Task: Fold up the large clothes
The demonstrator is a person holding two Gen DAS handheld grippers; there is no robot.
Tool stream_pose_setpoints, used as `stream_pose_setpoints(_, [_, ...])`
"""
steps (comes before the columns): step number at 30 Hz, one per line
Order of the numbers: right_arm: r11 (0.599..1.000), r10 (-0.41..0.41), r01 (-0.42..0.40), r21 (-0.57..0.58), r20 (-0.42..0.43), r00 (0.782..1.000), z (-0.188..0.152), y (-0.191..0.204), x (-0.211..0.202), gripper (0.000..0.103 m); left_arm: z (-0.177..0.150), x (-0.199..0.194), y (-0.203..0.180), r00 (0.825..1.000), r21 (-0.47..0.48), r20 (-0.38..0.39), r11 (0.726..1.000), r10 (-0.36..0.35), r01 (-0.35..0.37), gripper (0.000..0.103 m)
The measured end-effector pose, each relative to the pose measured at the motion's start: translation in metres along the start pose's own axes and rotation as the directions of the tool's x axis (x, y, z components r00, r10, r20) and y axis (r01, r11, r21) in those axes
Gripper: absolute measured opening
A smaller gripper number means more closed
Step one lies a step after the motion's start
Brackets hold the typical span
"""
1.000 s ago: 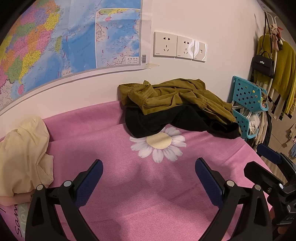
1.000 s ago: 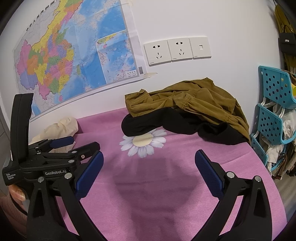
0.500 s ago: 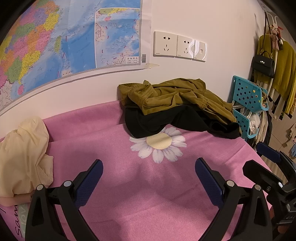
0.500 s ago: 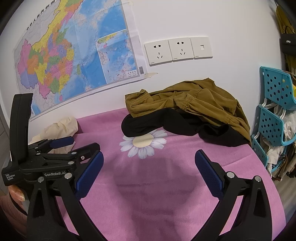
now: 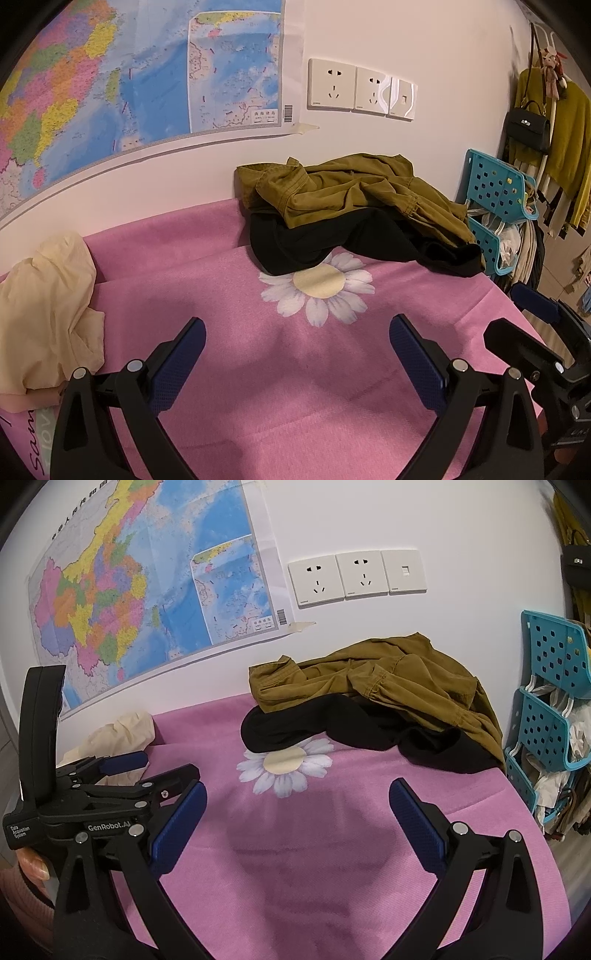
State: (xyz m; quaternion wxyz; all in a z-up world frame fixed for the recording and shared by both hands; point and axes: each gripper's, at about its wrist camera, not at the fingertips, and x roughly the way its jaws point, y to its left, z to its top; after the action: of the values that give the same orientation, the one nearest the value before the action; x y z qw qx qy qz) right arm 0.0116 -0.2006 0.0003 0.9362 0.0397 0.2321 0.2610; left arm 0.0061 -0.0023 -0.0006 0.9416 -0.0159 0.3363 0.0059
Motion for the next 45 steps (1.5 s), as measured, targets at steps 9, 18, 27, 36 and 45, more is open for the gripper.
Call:
stream_pose_setpoints(9, [1.0,0.003,-0.004,-0.018,-0.012,1.0,0.008,-0.004,0.01,0.097,0.009,0.008,0.002,1.0,0.002,-0.001,1.0,-0.006,0.006,0.096])
stream_pose_setpoints(18, [0.995,-0.009,0.007,-0.099,-0.016,1.0,0.029,-0.009,0.031,0.097,0.017,0.027,0.001,1.0,0.003,-0.028,1.0,-0.004,0.004,0.096])
stream_pose_setpoints(27, [0.968,-0.111,0.094,-0.231,-0.062,0.992,0.086,-0.035,0.101,0.097,0.03,0.061,0.018,0.996,-0.001,-0.054,0.997,0.078,-0.078,0.096])
stream_pose_setpoints(36, [0.931,-0.198,0.108,-0.349,-0.233,0.952,0.12,-0.055,0.207,0.094,0.034,0.083,0.046,0.988,-0.038,-0.091,0.991,0.126,-0.13,0.096])
stream_pose_setpoints(45, [0.932,-0.1,0.042,-0.359,-0.146,0.984,0.122,-0.069,0.118,0.008,0.029,0.086,0.06,0.986,-0.051,-0.106,0.99,0.127,-0.133,0.096])
